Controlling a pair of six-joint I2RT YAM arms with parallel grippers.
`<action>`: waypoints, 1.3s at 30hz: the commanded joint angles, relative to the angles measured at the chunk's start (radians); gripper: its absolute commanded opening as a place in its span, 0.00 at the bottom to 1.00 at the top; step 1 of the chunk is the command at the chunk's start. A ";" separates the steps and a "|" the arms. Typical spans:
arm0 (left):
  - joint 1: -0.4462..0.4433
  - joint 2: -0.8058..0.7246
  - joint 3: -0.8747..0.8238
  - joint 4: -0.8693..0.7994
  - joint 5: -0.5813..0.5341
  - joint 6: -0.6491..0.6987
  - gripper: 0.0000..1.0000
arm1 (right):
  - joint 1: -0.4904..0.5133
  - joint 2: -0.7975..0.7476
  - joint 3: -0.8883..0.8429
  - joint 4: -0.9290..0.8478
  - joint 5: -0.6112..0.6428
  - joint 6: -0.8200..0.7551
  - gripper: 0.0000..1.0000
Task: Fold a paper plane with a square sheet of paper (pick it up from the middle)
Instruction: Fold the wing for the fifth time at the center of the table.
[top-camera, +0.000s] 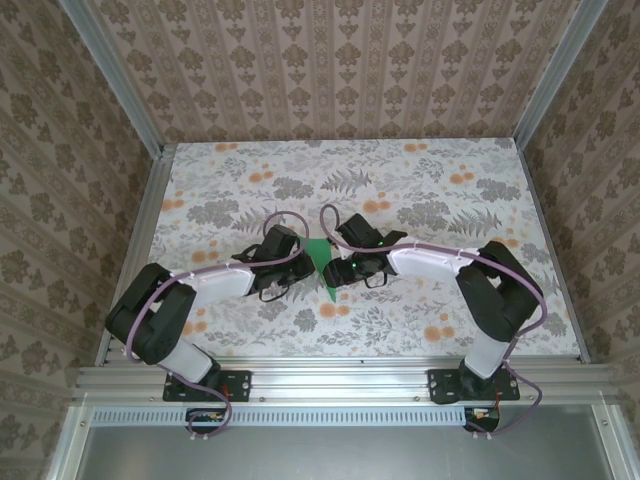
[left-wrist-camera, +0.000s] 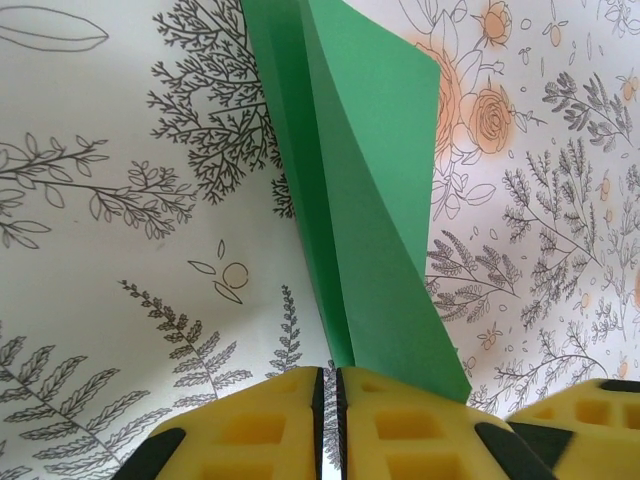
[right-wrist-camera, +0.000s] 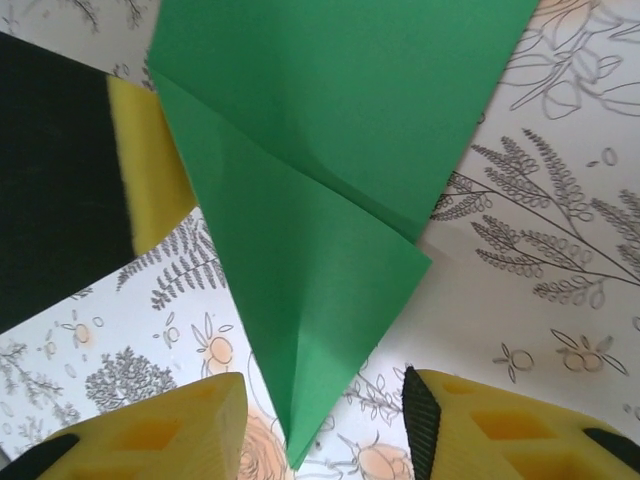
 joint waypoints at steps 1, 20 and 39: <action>0.005 0.012 0.021 0.014 0.011 0.002 0.15 | 0.012 0.047 0.035 0.034 -0.043 -0.011 0.45; 0.007 0.036 0.047 0.010 0.023 0.006 0.15 | 0.035 0.107 0.057 0.059 -0.045 -0.011 0.41; 0.009 0.032 0.050 0.007 0.023 0.009 0.15 | -0.004 0.159 0.014 0.171 -0.183 0.041 0.13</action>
